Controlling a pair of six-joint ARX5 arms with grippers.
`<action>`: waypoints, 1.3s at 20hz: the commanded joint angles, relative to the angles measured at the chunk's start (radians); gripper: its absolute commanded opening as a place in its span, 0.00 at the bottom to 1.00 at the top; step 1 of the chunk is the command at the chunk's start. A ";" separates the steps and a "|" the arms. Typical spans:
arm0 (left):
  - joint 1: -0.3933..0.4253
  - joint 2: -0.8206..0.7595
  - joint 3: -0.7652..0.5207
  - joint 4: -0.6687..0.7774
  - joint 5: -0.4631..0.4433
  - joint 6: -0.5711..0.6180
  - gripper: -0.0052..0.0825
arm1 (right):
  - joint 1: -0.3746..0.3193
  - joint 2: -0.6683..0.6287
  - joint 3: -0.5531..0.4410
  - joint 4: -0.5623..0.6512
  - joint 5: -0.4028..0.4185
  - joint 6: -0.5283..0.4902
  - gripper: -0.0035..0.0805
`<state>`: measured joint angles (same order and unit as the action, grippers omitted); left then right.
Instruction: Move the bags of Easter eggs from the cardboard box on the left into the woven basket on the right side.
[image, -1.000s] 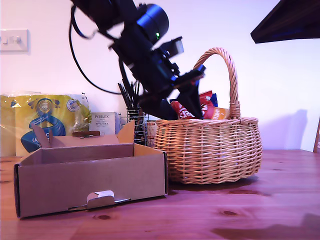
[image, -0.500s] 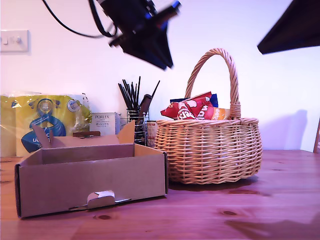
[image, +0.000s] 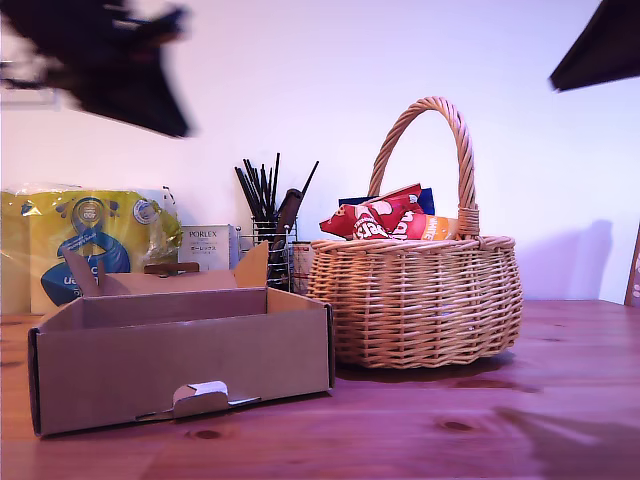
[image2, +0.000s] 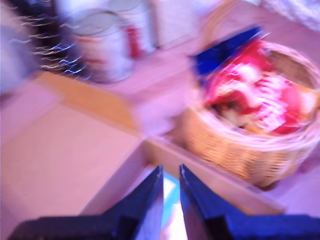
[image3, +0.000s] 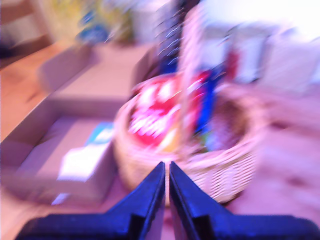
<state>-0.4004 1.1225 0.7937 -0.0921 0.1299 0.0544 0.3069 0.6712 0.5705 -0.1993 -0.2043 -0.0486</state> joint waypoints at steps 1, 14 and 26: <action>0.014 -0.083 -0.074 0.037 -0.016 -0.002 0.14 | -0.005 -0.046 0.013 0.021 0.031 0.026 0.03; 0.040 -0.649 -0.251 -0.170 -0.045 -0.002 0.14 | -0.004 -0.283 0.013 -0.112 0.031 0.026 0.03; 0.040 -0.644 -0.251 -0.314 -0.044 -0.002 0.14 | -0.004 -0.281 0.013 -0.324 0.031 0.025 0.03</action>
<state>-0.3584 0.4797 0.5533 -0.4061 0.0849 0.0544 0.3061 0.3874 0.5743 -0.5179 -0.1730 -0.0261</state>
